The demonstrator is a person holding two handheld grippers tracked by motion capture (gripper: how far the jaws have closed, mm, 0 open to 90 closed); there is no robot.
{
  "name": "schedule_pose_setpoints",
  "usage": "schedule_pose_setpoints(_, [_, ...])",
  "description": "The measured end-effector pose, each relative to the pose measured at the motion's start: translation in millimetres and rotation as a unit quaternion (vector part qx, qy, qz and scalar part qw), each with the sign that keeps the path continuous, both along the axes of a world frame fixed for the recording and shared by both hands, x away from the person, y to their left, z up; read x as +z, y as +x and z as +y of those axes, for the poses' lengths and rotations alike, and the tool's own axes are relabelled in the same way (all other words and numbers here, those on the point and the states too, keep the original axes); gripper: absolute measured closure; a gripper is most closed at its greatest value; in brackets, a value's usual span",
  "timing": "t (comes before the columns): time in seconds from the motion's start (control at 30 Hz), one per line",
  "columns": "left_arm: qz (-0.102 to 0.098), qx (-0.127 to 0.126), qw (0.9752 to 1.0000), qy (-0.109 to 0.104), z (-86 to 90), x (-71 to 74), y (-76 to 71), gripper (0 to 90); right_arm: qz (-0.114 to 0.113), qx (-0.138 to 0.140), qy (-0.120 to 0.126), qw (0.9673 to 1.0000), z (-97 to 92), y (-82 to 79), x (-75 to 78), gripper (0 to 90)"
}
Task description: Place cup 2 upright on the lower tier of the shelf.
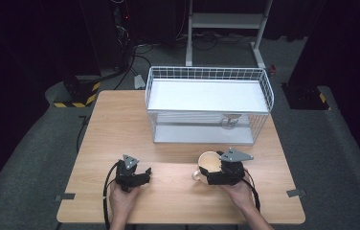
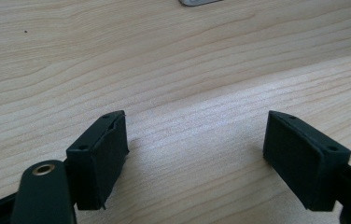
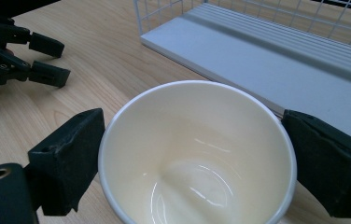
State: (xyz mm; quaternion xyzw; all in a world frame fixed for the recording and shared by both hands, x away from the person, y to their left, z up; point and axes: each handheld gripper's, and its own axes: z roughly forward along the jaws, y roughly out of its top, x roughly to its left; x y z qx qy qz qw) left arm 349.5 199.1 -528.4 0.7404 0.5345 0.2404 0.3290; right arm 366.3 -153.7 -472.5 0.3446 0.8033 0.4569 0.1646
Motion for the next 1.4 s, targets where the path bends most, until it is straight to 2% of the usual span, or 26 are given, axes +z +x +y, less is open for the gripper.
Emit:
schedule_pose_setpoints(0.77, [0.001, 0.000, 1.0000, 0.000, -0.1, 0.0, -0.1, 22.1, 0.000, 0.020, -0.004, 0.9998, 1.5, 8.1, -0.5, 9.4])
schedule_pose_setpoints(1.4, [0.000, 0.000, 1.0000, -0.001, -0.1, 0.0, 0.0, 22.1, 0.003, 0.019, 0.001, 0.9998, 0.3, 10.5, 1.4, 10.0])
